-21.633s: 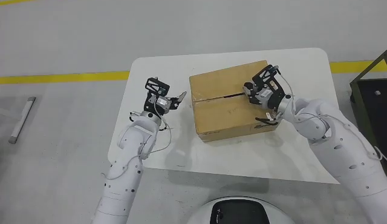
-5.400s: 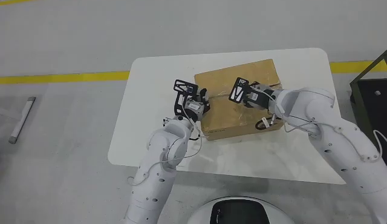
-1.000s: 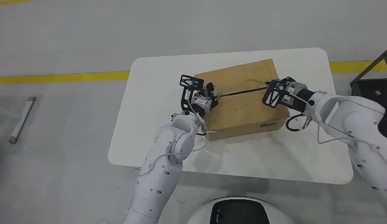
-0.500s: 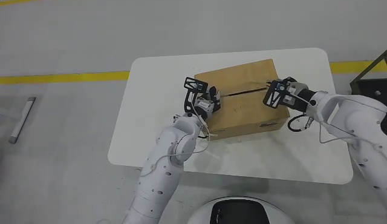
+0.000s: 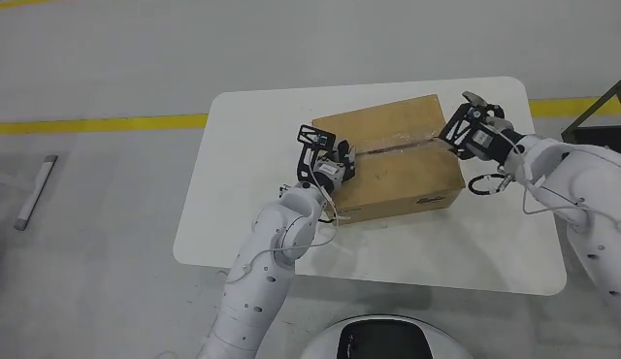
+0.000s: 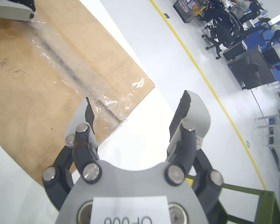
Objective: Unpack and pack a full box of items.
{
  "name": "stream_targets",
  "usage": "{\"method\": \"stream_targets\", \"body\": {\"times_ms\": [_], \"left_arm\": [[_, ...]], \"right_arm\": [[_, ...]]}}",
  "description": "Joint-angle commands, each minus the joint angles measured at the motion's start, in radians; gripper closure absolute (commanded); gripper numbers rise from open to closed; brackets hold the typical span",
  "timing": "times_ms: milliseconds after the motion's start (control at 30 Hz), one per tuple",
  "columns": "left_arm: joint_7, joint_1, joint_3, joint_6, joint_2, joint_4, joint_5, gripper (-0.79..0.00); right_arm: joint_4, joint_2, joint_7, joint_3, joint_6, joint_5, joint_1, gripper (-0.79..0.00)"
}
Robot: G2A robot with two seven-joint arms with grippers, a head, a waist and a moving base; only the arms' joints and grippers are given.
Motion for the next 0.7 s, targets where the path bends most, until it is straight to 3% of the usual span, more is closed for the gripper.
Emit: {"method": "stream_targets", "body": {"times_ms": [0,100,167,233,267,300,400,467,500,533,600,667], "left_arm": [[-0.001,0.001,0.0,0.0,0.0,-0.002,0.001,-0.166],[0.0,0.003,-0.001,-0.004,0.001,-0.004,0.002,-0.175],[0.002,0.003,-0.002,-0.004,0.001,-0.005,0.002,-0.179],[0.003,0.004,-0.003,-0.005,0.001,-0.008,0.003,-0.24],[0.003,0.004,-0.003,-0.005,0.001,-0.01,0.003,-0.542],[0.003,0.004,-0.003,-0.006,0.001,-0.012,0.002,-0.785],[0.005,0.003,-0.007,-0.007,0.001,-0.021,-0.002,-0.785],[0.013,0.003,-0.012,-0.01,0.002,-0.032,0.007,-0.785],[0.019,0.005,-0.016,-0.011,0.003,-0.04,0.007,-0.785],[0.023,0.007,-0.023,-0.01,0.004,-0.048,0.008,-0.785],[0.033,0.014,-0.041,-0.007,0.007,-0.07,0.009,-0.785],[0.042,0.026,-0.064,-0.003,0.011,-0.092,0.011,-0.785]], "right_arm": [[0.012,-0.002,0.023,-0.001,0.022,0.025,0.013,-0.693],[0.033,-0.006,0.052,0.002,0.066,0.051,0.034,-0.785],[0.044,-0.008,0.072,0.009,0.105,0.074,0.043,-0.785],[0.056,-0.011,0.09,0.02,0.152,0.114,0.049,-0.785],[0.061,-0.013,0.096,0.028,0.18,0.151,0.05,-0.785],[0.064,-0.015,0.105,0.034,0.204,0.187,0.049,-0.785],[0.071,-0.023,0.116,0.064,0.289,0.339,0.04,-0.785],[0.072,-0.029,0.106,0.085,0.347,0.455,0.03,-0.388],[0.066,-0.032,0.098,0.095,0.376,0.506,0.022,-0.332],[0.058,-0.035,0.087,0.104,0.401,0.554,0.013,-0.154],[0.051,-0.041,0.051,0.119,0.444,0.654,-0.007,0.0],[0.048,-0.047,0.016,0.127,0.473,0.729,-0.024,0.0]]}}
